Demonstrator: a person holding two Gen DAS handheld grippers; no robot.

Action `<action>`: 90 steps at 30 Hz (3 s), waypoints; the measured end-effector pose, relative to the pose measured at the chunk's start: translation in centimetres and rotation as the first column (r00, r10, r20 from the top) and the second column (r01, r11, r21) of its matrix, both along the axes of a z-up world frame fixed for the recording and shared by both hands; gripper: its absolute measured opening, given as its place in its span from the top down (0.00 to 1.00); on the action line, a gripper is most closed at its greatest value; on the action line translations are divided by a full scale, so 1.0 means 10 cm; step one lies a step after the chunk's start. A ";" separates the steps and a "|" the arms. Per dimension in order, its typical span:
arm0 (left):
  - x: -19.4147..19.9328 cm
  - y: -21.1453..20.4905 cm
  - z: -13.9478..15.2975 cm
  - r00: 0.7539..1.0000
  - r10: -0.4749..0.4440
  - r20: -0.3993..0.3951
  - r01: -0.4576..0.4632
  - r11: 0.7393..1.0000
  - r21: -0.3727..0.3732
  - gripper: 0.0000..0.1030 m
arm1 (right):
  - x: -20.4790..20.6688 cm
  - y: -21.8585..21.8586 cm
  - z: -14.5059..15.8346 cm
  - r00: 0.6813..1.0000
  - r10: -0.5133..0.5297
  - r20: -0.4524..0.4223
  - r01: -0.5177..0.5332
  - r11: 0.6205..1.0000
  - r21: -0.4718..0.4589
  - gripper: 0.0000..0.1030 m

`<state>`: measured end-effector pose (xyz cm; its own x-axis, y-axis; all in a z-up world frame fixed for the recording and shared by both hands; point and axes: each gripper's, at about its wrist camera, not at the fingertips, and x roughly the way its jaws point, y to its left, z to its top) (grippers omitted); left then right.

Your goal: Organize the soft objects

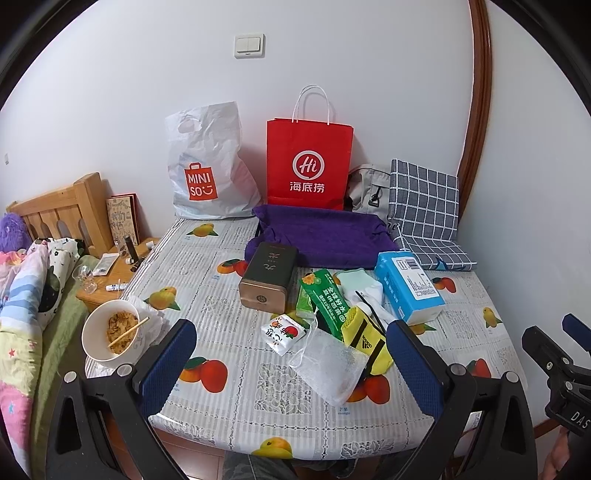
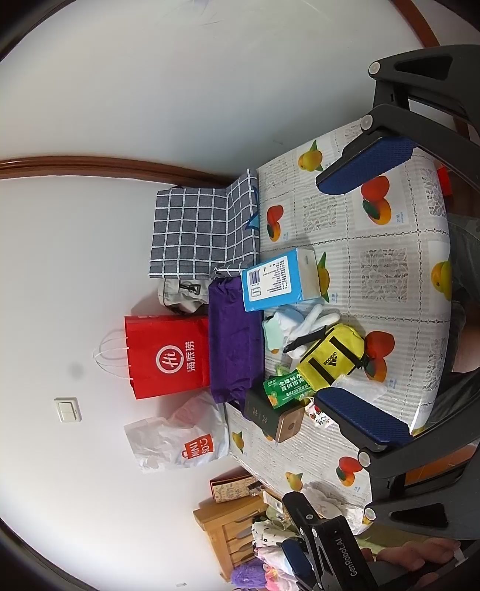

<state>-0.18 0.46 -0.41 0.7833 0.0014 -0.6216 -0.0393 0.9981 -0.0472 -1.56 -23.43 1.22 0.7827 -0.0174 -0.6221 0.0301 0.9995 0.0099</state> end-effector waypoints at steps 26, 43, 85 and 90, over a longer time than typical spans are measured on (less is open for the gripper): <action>-0.01 -0.02 0.06 1.000 0.000 0.001 0.000 1.000 0.000 0.00 | -0.04 0.03 0.01 1.000 0.002 0.010 -0.002 1.000 0.000 0.00; -0.01 -0.04 0.07 1.000 0.000 0.007 0.000 1.000 0.002 0.00 | -0.06 0.03 0.04 1.000 0.006 0.015 -0.006 1.000 0.001 0.00; 0.51 0.17 -0.71 0.992 0.023 -0.122 -0.029 0.998 -0.047 0.00 | 0.40 0.14 -0.72 0.992 0.074 -0.100 -0.074 0.997 0.011 0.00; 0.62 0.25 -0.93 0.986 0.037 -0.162 -0.047 0.997 -0.054 0.00 | 0.54 0.20 -0.93 0.985 0.099 -0.139 -0.099 0.995 0.008 0.00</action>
<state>6.00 2.96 -9.72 0.6732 -0.0071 -0.7395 -0.0928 0.9912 -0.0941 3.87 -21.45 -8.10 0.6863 0.0561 -0.7252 -0.0675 0.9976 0.0133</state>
